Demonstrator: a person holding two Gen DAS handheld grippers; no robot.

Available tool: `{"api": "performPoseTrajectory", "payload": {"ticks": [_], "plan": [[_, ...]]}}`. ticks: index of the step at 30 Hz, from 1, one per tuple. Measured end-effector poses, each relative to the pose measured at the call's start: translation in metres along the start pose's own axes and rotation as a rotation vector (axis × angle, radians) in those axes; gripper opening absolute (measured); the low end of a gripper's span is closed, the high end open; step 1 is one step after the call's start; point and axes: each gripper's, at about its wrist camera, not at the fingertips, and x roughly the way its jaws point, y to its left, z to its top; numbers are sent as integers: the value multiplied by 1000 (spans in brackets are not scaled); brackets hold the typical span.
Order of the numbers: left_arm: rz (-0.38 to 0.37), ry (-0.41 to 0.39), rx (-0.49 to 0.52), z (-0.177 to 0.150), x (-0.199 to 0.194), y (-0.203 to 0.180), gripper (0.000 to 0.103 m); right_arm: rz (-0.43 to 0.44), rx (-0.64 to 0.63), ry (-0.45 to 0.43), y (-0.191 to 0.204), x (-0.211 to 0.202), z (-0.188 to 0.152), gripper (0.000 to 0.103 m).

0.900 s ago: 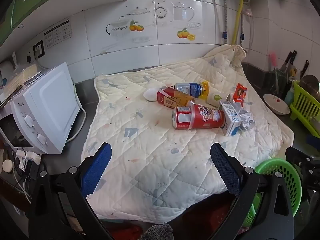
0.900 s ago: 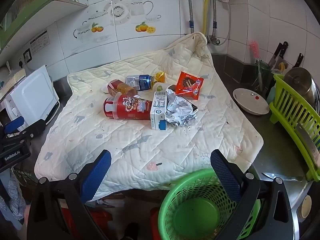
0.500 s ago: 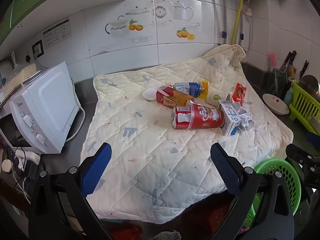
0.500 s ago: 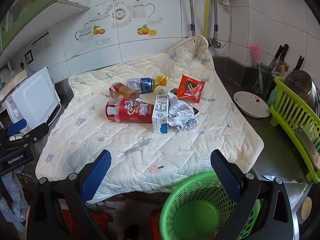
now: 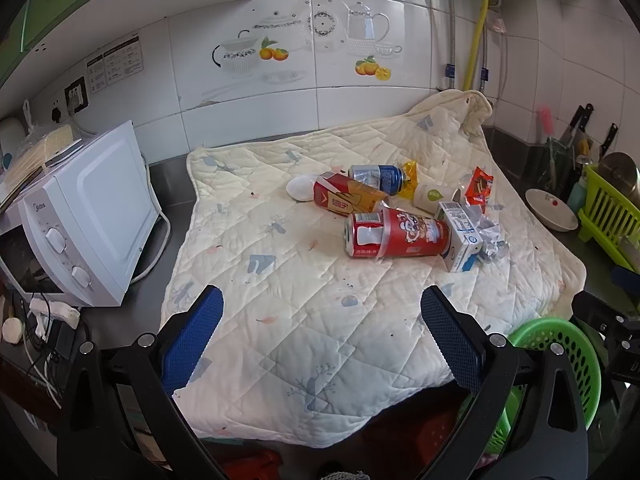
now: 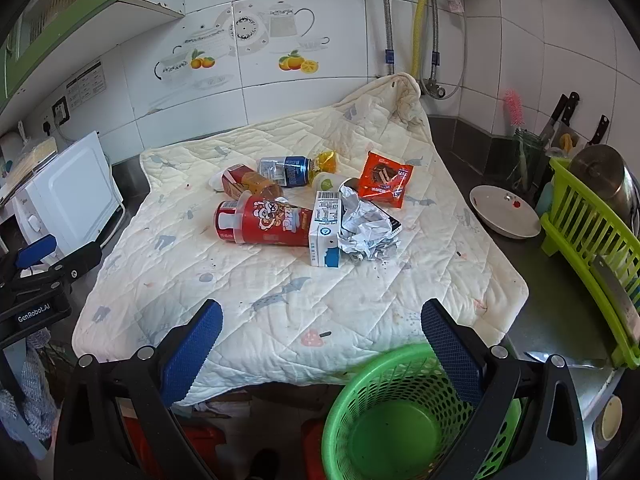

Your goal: Collect trash

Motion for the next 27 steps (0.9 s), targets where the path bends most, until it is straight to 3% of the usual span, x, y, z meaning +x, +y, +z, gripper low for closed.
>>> {"api": "performPoseTrajectory", "payload": {"ticks": [27], "plan": [[-1,-1,0,6,6,-1,98,3,5,0,-1,9,5,96]]}}
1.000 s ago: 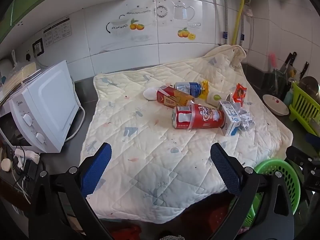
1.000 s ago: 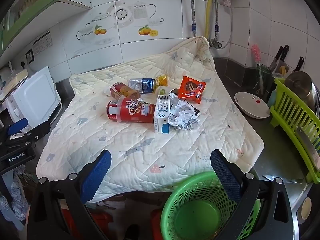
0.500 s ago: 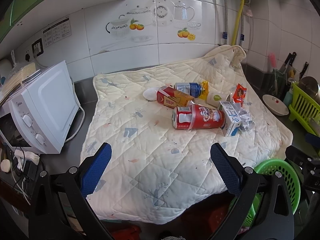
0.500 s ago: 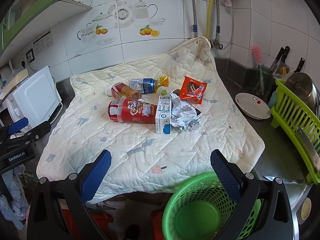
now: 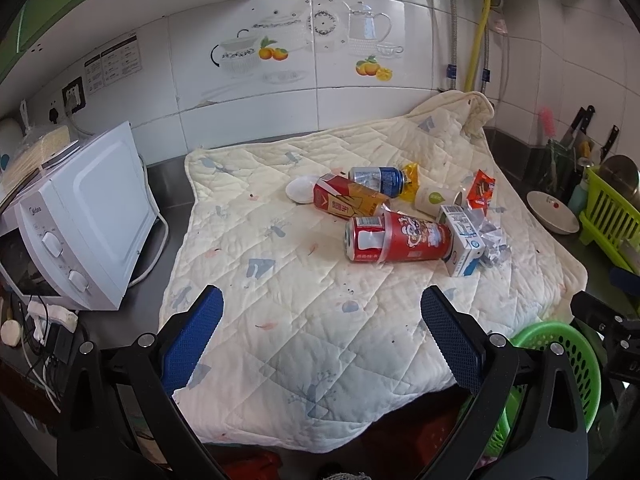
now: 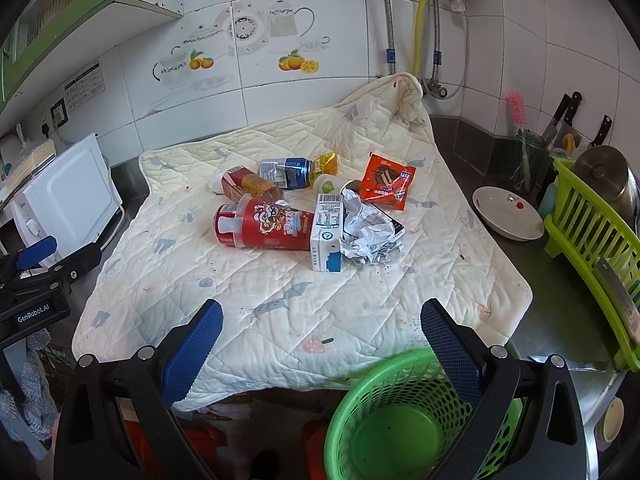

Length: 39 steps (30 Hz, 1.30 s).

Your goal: Collect trash

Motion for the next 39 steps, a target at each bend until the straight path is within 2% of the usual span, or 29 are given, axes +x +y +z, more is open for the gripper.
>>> {"api": "performPoseTrajectory", "payload": {"ticks": [24,39], "plan": [[-17,-47,4,15,1,-6,98,3,-1,-34,-10,1,11,96],[-24,-38,7,18,11,-3,98,-6,-31,-23,-10,16,22,96]]}}
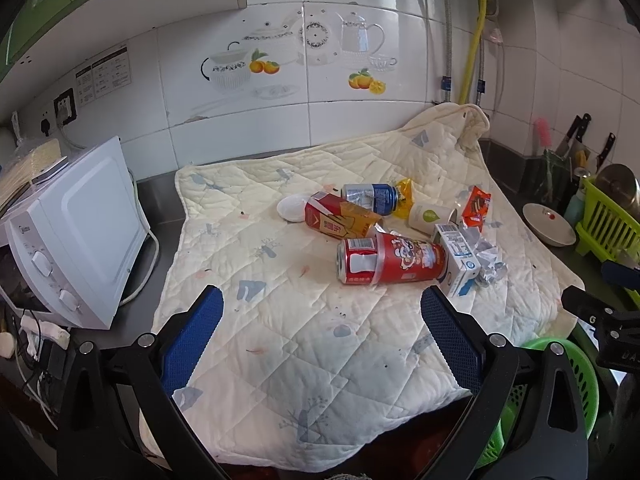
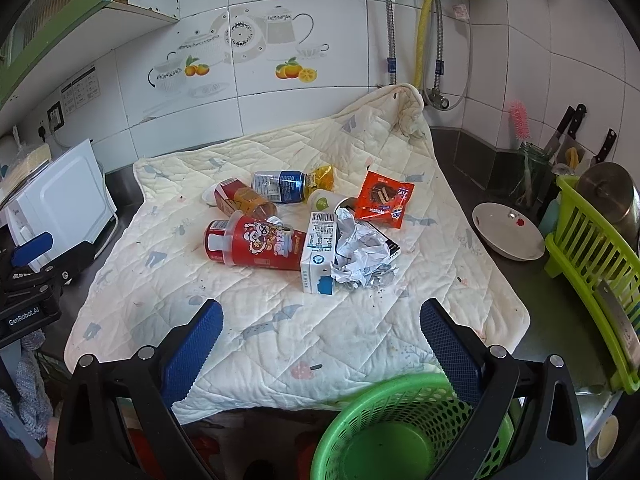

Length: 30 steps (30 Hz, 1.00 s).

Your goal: Collect trash

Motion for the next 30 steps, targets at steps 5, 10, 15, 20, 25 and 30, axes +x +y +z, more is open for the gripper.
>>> {"api": "performPoseTrajectory", "payload": {"ticks": [5,10,15,20,25,30], "plan": [[-6,5,0,-2,5,5,98,-3,-7,16,-2,12,2,94],[-10,18,2,-4,11,11,98,14,15,44,-9,28,6,86],[-12,29,10,-4,17,16,98,3,13,63,-16,48,13,81],[-11,45,6,-5,26,23,98,8,37,95,-27,72,24,72],[-7,59,1,-5,35,29,98,4,31,129,-34,100,34,65],[2,72,-1,-5,46,34,97,7,64,174,-47,131,42,58]]}}
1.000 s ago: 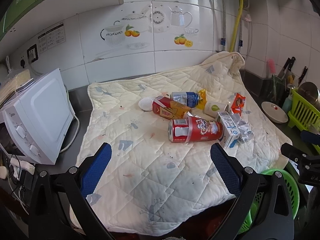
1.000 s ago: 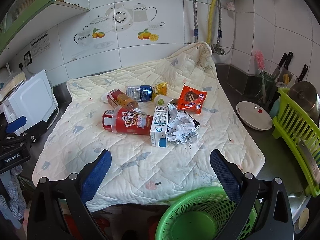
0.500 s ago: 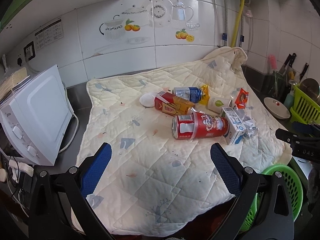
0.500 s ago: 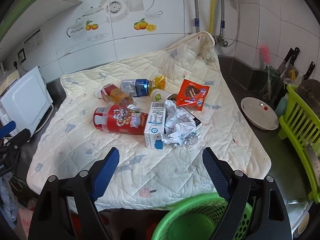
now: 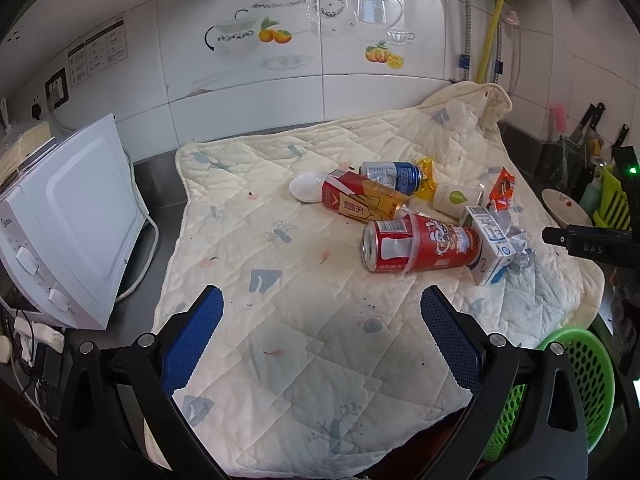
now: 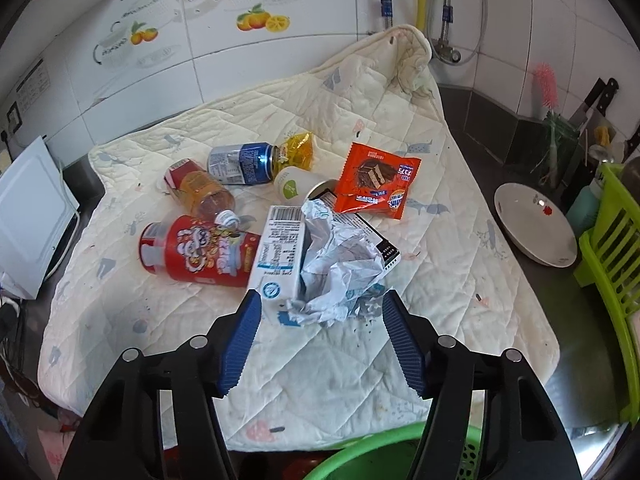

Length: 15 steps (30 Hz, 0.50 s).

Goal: Collect trash
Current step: 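Lower the right tool onto the crumpled foil and close on it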

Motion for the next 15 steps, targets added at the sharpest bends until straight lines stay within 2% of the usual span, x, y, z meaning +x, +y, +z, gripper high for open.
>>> {"api": "performPoseTrajectory", "payload": {"ticks": [8,15], "plan": [[5,22,-4,2,16,4,97,-15,26,69,-19,43,17,55],[6,34,4,3,26,3,96,-36,-12,98,-26,77,29,52]]}}
